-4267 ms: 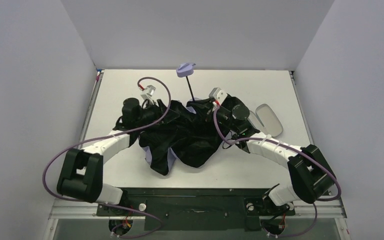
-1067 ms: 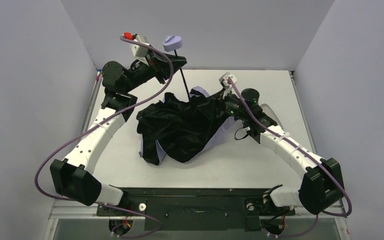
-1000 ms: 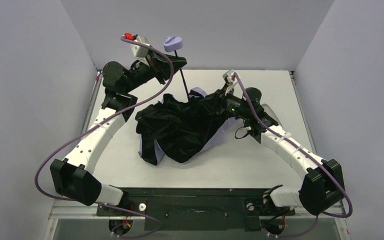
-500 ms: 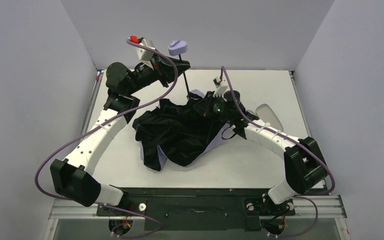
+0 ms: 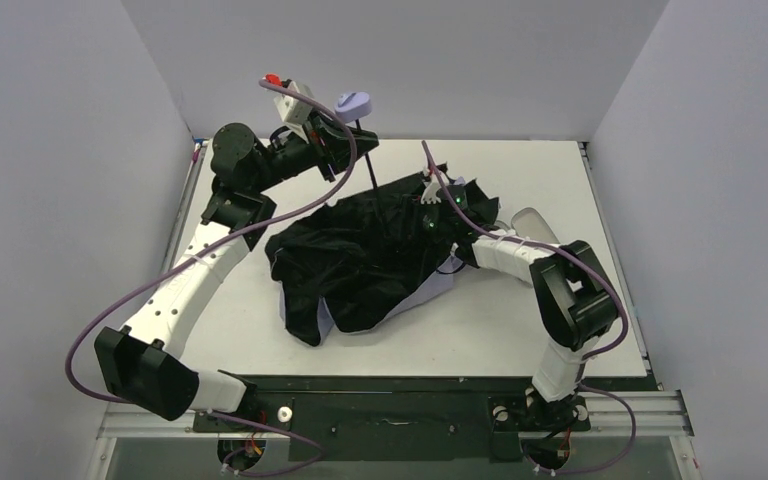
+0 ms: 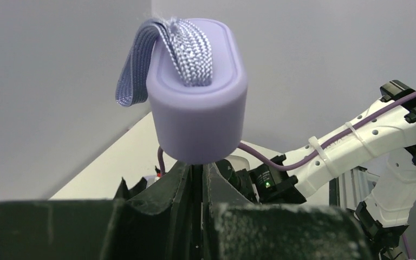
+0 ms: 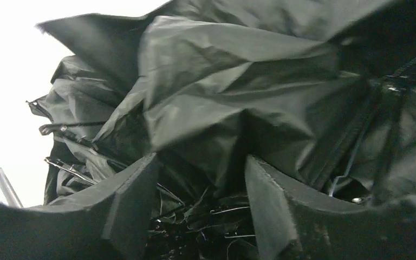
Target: Open the umbrella
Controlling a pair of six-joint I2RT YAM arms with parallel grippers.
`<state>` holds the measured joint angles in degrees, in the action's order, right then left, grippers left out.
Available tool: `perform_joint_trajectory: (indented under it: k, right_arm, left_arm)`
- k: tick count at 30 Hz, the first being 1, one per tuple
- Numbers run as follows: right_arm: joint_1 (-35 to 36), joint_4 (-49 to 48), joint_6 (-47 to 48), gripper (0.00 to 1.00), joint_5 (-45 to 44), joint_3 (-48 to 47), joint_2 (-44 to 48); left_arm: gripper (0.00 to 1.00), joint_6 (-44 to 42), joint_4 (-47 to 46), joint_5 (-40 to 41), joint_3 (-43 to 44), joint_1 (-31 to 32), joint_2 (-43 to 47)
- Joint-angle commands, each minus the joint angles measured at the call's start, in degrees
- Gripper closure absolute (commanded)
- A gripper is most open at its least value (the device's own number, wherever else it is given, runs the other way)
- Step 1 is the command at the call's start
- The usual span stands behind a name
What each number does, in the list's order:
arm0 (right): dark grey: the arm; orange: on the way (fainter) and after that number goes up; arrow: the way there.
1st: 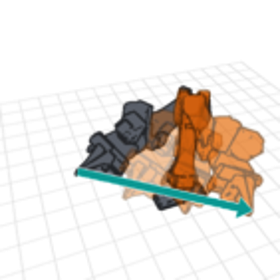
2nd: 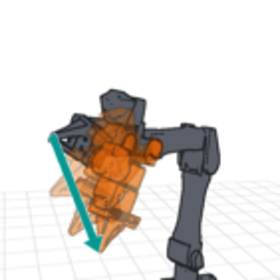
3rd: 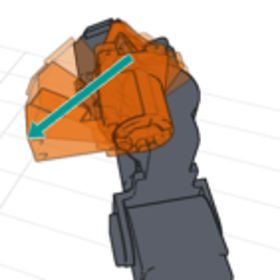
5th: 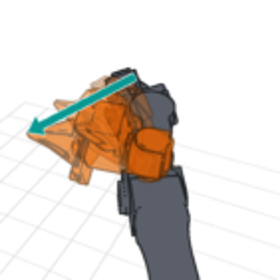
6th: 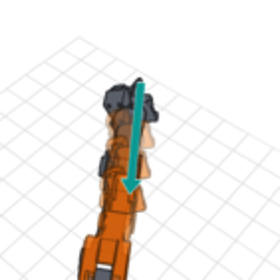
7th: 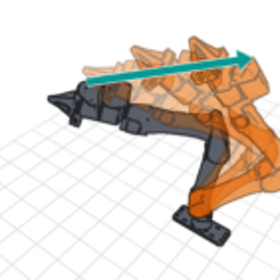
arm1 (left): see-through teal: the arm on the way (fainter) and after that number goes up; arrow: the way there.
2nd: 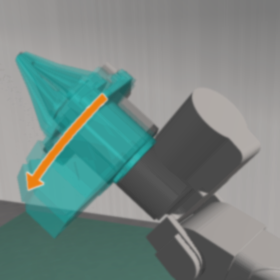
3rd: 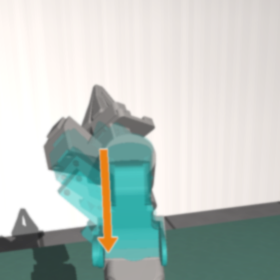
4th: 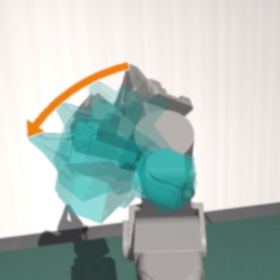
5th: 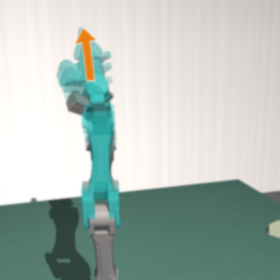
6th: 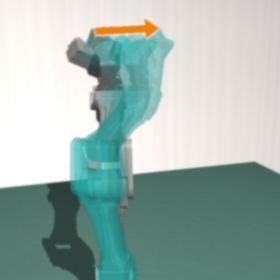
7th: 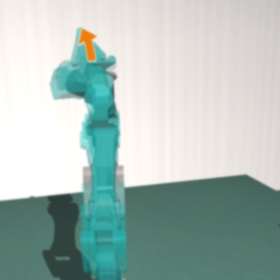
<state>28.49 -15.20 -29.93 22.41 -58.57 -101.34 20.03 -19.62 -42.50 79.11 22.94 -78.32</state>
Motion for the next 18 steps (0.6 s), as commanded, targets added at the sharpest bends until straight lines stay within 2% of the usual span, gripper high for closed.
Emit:
perform_joint_trajectory:
  k: [1, 6, 10, 13, 16, 18]
  right_arm:
    - [-2.3, 3.2, 3.3, 0.39, -3.7, -2.0, -1.9]
    - [-5.1, 3.2, 1.7, 0.28, -4.3, -2.5, -4.1]
    - [-7.8, 3.6, 2.8, 0.26, -1.1, -4.3, -5.2]
    - [-7.8, 5.2, 5.4, 0.25, 8.0, -5.8, -3.8]
    - [-6.9, 5.0, 9.1, 0.25, 15.0, -6.1, 1.2]
    - [-6.2, 9.1, 12.2, 0.25, 18.2, -7.2, 3.8]
  left_arm:
    - [1.0, 2.2, -6.1, 0.2, 5.1, -0.9, 4.4]
    - [1.0, 4.5, -7.2, -2.8, 6.5, -2.7, 4.3]
    - [1.0, 2.8, -4.2, -3.3, 7.0, -3.5, 4.5]
    - [1.0, -2.7, 0.4, -1.5, 6.8, -3.3, 4.5]
    - [1.0, -5.2, 1.6, 0.7, 5.1, -3.0, 4.1]
    - [1.0, -5.6, 0.8, 0.9, 4.0, -2.8, 3.6]
